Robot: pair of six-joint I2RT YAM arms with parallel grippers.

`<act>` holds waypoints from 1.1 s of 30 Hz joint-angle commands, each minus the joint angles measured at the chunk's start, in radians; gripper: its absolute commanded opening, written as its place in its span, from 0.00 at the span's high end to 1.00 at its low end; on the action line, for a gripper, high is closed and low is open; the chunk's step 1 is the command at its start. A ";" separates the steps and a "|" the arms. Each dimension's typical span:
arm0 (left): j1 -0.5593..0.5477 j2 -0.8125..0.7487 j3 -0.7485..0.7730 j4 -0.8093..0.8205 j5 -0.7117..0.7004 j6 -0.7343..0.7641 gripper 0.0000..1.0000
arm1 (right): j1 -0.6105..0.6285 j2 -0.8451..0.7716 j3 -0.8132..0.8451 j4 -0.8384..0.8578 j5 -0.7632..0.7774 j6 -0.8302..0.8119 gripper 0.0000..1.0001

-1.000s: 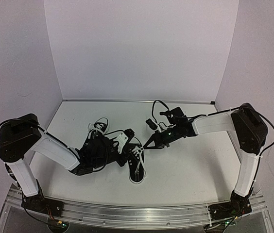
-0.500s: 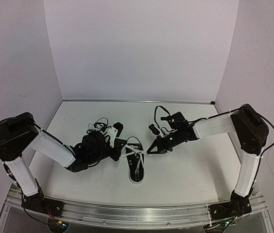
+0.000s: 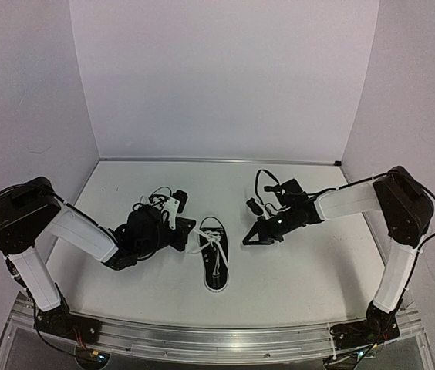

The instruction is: Tie the shoes

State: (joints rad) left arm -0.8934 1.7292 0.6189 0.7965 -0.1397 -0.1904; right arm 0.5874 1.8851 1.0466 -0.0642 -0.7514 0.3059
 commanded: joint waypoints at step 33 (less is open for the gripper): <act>0.011 0.011 -0.014 -0.119 0.218 0.150 1.00 | 0.020 0.197 0.240 0.112 -0.218 0.110 0.47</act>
State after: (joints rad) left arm -0.8871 1.7721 0.6128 0.6953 0.0601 -0.0765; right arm 0.5976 2.0551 1.2430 0.0093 -0.9386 0.3964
